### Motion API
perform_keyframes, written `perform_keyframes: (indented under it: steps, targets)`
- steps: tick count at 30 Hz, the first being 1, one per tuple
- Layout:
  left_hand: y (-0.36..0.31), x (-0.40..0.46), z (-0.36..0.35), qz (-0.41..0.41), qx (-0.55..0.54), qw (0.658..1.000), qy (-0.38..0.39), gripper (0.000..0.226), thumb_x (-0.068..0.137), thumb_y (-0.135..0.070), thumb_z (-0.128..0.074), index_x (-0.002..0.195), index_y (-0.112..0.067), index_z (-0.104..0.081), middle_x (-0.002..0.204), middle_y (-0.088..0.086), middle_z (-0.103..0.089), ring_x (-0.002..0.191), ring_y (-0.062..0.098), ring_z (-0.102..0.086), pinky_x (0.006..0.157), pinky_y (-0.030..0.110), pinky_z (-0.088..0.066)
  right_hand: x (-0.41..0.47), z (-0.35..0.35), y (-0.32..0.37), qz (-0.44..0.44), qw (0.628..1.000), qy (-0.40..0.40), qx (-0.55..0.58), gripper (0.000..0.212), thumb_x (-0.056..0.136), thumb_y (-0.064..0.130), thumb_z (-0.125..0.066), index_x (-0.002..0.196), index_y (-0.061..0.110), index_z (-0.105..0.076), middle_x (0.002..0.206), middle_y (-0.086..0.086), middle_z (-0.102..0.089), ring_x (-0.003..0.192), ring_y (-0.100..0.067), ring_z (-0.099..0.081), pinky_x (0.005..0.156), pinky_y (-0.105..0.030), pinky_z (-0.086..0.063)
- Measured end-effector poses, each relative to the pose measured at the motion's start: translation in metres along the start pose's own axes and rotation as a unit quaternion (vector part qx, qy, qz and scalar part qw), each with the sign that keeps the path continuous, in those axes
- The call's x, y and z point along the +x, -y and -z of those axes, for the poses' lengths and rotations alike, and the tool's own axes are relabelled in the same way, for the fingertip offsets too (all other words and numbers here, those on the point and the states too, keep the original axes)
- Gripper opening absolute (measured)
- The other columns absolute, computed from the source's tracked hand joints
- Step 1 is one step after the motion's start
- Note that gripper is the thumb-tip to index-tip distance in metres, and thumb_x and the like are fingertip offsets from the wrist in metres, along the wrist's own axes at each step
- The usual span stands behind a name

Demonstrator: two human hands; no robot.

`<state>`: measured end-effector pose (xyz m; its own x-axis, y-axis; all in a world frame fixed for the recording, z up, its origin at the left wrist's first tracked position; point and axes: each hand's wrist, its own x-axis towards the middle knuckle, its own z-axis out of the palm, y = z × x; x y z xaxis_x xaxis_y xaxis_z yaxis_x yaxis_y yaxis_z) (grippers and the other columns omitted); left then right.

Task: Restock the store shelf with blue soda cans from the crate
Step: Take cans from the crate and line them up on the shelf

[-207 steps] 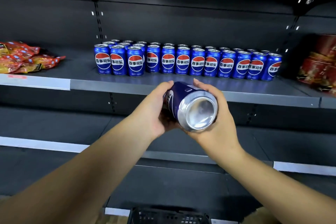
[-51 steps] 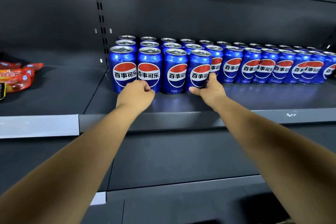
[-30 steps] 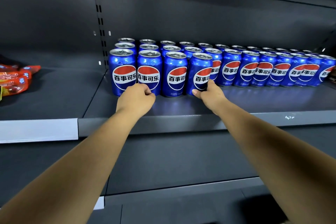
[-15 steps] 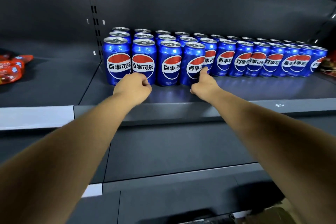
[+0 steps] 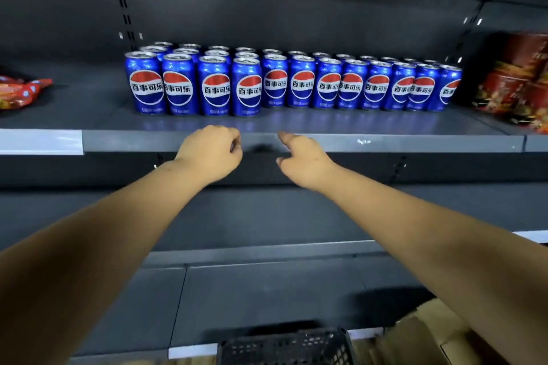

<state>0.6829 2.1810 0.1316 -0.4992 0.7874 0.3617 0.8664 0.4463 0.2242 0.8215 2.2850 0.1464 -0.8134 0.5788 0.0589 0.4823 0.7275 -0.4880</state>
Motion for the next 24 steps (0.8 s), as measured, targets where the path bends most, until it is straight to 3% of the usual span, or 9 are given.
perform_keyframes:
  steps: [2,6,8,11,14,16,21,24]
  targets:
    - [-0.018,-0.02,-0.003,0.002,0.006,1.0,0.004,0.016,0.089,-0.022,-0.049,0.095,-0.015,-0.063,0.093,0.005,-0.066,0.091,0.03,-0.059,0.074,0.035,-0.046,-0.021,0.0,-0.014,0.015,1.0,0.014,0.009,0.051,0.093,0.004,-0.044,0.143,0.004,-0.033,0.137,-0.019,-0.049,0.108,-0.029,-0.057,0.082,-0.028,-0.045]
    - [-0.048,-0.059,-0.014,-0.001,0.035,0.999,0.023,0.019,0.091,-0.023,-0.046,0.098,-0.015,-0.062,0.098,0.004,-0.063,0.093,0.028,-0.058,0.073,0.032,-0.042,-0.056,-0.01,-0.038,0.066,0.997,0.044,-0.023,0.057,0.094,0.006,-0.045,0.148,0.009,-0.027,0.148,-0.012,-0.038,0.127,-0.024,-0.047,0.08,-0.008,-0.032]
    - [-0.058,-0.077,-0.019,-0.002,0.047,0.998,0.035,0.02,0.091,-0.024,-0.045,0.098,-0.016,-0.061,0.1,0.003,-0.061,0.092,0.027,-0.057,0.07,0.031,-0.041,-0.073,-0.015,-0.047,0.084,0.994,0.064,-0.029,0.057,0.093,0.007,-0.046,0.147,0.01,-0.028,0.15,-0.009,-0.035,0.125,-0.024,-0.049,0.094,-0.016,-0.036]
    - [-0.065,-0.104,-0.026,0.0,0.067,0.996,0.064,0.021,0.093,-0.024,-0.042,0.099,-0.015,-0.06,0.101,0.004,-0.06,0.09,0.026,-0.057,0.066,0.03,-0.037,-0.094,-0.022,-0.055,0.096,0.992,0.079,-0.03,0.056,0.093,0.009,-0.048,0.146,0.012,-0.031,0.15,-0.008,-0.036,0.119,-0.027,-0.054,0.099,-0.028,-0.041]
    - [-0.069,-0.131,-0.037,-0.008,0.112,0.989,0.1,0.023,0.095,-0.025,-0.038,0.102,-0.014,-0.058,0.105,0.004,-0.058,0.095,0.026,-0.055,0.066,0.029,-0.034,-0.109,-0.03,-0.06,0.108,0.988,0.096,-0.053,0.054,0.094,0.012,-0.05,0.145,0.013,-0.033,0.148,-0.008,-0.038,0.116,-0.02,-0.055,0.099,-0.022,-0.033]
    - [-0.066,-0.147,-0.046,-0.018,0.137,0.983,0.121,0.024,0.096,-0.025,-0.036,0.1,-0.013,-0.056,0.106,0.004,-0.057,0.097,0.026,-0.055,0.066,0.029,-0.033,-0.116,-0.041,-0.063,0.102,0.987,0.112,-0.056,0.053,0.094,0.013,-0.049,0.145,0.014,-0.033,0.149,-0.008,-0.038,0.101,-0.012,-0.059,0.095,-0.02,-0.034]
    - [-0.05,-0.179,-0.071,-0.016,0.138,0.977,0.164,0.025,0.093,-0.024,-0.038,0.102,-0.014,-0.058,0.108,0.005,-0.06,0.099,0.029,-0.057,0.069,0.03,-0.039,-0.128,-0.087,-0.071,0.065,0.986,0.143,-0.055,0.053,0.093,0.014,-0.051,0.144,0.014,-0.036,0.142,-0.009,-0.046,0.124,-0.023,-0.048,0.099,-0.026,-0.035]
    - [-0.041,-0.202,-0.089,-0.002,0.134,0.972,0.191,0.024,0.093,-0.025,-0.039,0.102,-0.013,-0.058,0.11,0.006,-0.06,0.103,0.03,-0.057,0.071,0.029,-0.039,-0.133,-0.125,-0.075,0.041,0.983,0.177,-0.035,0.053,0.092,0.014,-0.054,0.142,0.013,-0.038,0.139,-0.01,-0.049,0.126,-0.024,-0.047,0.102,-0.026,-0.035]
